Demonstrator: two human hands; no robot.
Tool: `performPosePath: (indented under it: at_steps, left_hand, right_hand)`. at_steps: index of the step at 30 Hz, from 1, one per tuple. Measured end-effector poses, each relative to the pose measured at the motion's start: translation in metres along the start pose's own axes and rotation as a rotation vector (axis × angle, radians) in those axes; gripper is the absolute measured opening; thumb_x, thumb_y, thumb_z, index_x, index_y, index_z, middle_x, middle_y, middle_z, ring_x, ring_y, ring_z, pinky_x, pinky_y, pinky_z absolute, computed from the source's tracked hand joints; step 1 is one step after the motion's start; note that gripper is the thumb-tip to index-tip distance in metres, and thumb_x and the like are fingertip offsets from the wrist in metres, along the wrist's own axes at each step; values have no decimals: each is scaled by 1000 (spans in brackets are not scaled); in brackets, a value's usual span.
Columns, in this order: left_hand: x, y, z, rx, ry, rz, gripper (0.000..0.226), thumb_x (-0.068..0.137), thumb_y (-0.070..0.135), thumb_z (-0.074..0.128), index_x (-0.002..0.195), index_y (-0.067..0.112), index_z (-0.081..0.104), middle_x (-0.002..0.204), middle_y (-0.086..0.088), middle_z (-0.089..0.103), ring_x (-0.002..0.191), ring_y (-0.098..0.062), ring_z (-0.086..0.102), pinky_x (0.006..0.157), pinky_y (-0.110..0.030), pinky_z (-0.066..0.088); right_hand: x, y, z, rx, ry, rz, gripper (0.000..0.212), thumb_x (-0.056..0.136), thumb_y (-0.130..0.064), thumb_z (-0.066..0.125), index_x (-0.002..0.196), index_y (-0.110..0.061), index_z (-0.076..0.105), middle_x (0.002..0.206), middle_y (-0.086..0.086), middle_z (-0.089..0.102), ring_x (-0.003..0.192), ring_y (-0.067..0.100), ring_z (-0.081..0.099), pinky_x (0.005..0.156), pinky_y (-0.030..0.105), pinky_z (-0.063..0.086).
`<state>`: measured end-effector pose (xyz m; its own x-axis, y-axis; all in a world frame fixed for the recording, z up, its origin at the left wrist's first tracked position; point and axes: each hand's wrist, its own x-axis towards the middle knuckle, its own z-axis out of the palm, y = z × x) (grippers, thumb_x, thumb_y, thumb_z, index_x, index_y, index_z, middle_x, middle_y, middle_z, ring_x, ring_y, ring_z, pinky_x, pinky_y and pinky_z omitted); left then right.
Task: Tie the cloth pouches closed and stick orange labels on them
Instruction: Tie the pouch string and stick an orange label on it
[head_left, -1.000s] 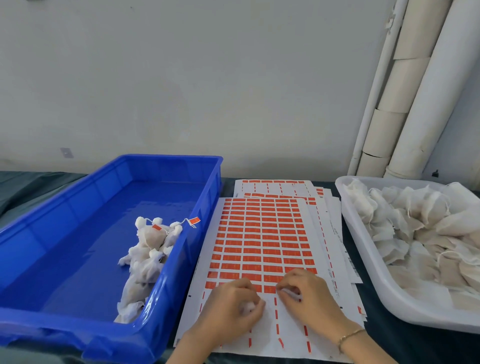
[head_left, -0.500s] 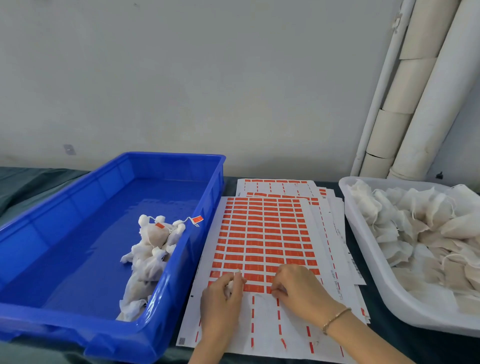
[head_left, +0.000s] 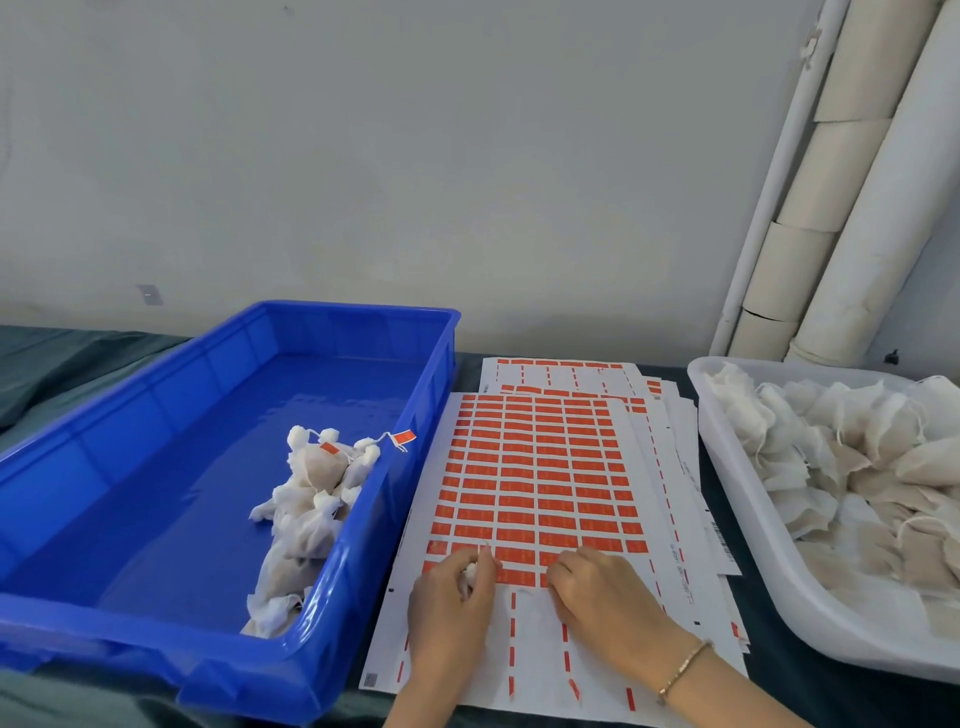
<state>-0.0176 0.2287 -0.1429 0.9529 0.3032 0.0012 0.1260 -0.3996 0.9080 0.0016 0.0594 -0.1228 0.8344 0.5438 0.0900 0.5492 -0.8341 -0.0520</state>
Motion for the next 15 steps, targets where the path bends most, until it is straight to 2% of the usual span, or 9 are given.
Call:
performPosePath:
  at_steps: [2, 6, 10, 13, 15]
  left_hand:
    - [0, 0, 0, 8, 2, -7, 13, 90, 46, 55, 78, 44, 58, 74, 37, 59, 73, 24, 57, 51, -2, 37]
    - [-2, 1, -1, 31, 18, 24, 14, 89, 48, 56, 75, 47, 57, 69, 41, 55, 75, 28, 53, 47, 1, 34]
    - [-1, -2, 1, 42, 12, 55, 9, 87, 49, 58, 79, 46, 58, 74, 40, 57, 77, 15, 59, 57, 0, 36]
    - [0, -5, 2, 16, 3, 39, 10, 94, 45, 50, 86, 43, 56, 78, 39, 58, 79, 16, 59, 57, -1, 36]
    - [0, -6, 2, 10, -1, 28, 15, 97, 44, 42, 89, 41, 54, 80, 36, 60, 80, 19, 57, 57, -2, 37]
  right_hand:
    - [5, 2, -2, -12, 5, -15, 40, 101, -34, 41, 138, -18, 44, 136, -2, 55, 119, 15, 56, 106, 23, 36]
    - [13, 3, -5, 40, 33, -23, 38, 100, -37, 42, 135, -21, 46, 130, -5, 57, 111, 11, 58, 100, 19, 39]
    - [16, 9, -5, 102, 49, -38, 36, 99, -40, 42, 132, -25, 44, 129, -9, 56, 107, 9, 59, 97, 14, 39]
    - [18, 13, -3, 169, 58, -7, 35, 98, -42, 41, 129, -28, 44, 131, -13, 55, 109, 6, 59, 98, 12, 37]
    - [19, 15, -1, 237, 73, 27, 29, 97, -43, 41, 122, -30, 46, 127, -15, 56, 105, 4, 60, 93, 5, 35]
